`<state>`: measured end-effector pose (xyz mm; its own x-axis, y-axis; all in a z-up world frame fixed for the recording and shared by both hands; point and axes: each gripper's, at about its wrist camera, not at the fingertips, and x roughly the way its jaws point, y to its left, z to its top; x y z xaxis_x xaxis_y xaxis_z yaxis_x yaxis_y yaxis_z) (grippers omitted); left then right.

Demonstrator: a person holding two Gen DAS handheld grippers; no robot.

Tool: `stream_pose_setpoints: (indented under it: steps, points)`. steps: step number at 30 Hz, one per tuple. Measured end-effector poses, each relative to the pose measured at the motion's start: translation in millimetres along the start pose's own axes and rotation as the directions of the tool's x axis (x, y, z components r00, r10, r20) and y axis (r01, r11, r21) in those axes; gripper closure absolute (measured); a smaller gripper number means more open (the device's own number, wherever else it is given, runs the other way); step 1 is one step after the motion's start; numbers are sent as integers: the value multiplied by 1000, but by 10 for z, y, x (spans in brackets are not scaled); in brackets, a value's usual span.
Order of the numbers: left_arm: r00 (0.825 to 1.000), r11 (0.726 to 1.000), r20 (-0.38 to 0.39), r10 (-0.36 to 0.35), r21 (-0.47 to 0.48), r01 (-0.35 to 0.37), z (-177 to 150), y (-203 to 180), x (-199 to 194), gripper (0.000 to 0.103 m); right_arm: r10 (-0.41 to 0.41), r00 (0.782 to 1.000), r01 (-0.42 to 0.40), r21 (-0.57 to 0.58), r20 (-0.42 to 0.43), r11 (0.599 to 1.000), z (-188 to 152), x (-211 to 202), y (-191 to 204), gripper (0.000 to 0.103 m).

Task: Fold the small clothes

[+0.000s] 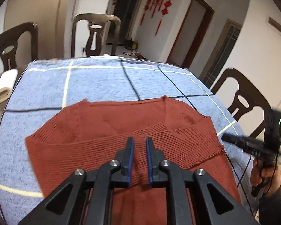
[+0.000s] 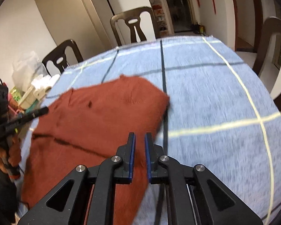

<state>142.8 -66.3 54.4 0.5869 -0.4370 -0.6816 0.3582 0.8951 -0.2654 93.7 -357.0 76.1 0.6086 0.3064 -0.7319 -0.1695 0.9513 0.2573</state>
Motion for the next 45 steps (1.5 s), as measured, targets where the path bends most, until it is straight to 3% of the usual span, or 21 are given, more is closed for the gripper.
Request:
stream_pose_setpoints:
  steps: [4, 7, 11, 14, 18, 19, 22, 26, 30, 39, 41, 43, 45]
  points:
    - [998, 1000, -65, 13, 16, -12, 25, -98, 332, 87, -21, 1000, 21, -6, -5, 1000, 210, 214, 15, 92]
    - [995, 998, -91, 52, 32, -49, -22, -80, 529, 87, -64, 996, 65, 20, -62, 998, 268, 463, -123, 92]
    - [997, 999, -67, 30, 34, -28, -92, -70, 306, 87, -76, 996, 76, 5, -47, 997, 234, 320, -110, 92]
    - [998, 998, -64, 26, 63, -22, -239, -60, 145, 86, -19, 999, 18, -43, -29, 999, 101, 77, 21, 91]
    - [996, 998, -77, 42, 58, -38, -397, 46, 125, 84, -35, 993, 20, -134, -111, 991, -163, 154, 157, 90]
    - [995, 998, -83, 49, 48, -45, -402, 64, 82, 84, -41, 995, 27, -154, -88, 988, -201, 147, 164, 90]
    - [997, 998, -45, 56, 17, -55, -418, 163, -167, 84, -50, 996, 39, -134, -79, 990, -195, 30, 136, 90]
    - [990, 990, 11, 139, -40, -138, -443, 479, -417, 83, -29, 999, 23, -149, -40, 989, -206, -126, 172, 88]
    - [980, 975, -47, 192, -101, -196, -544, 801, -320, 82, -36, 996, 25, -129, -85, 991, -242, 65, 149, 88]
    - [981, 974, -27, 191, -116, -192, -623, 836, -412, 82, -46, 996, 34, -136, -83, 990, -259, -20, 186, 88]
    - [982, 974, -15, 188, -123, -188, -649, 796, -499, 78, -31, 997, 21, -134, -74, 991, -290, -107, 197, 85]
    - [982, 974, -6, 188, -124, -187, -694, 742, -581, 73, -6, 998, -4, -135, -68, 991, -318, -206, 221, 69]
    - [984, 977, -1, 176, -122, -174, -761, 679, -664, 72, 19, 998, -27, -131, -62, 991, -337, -282, 235, 62]
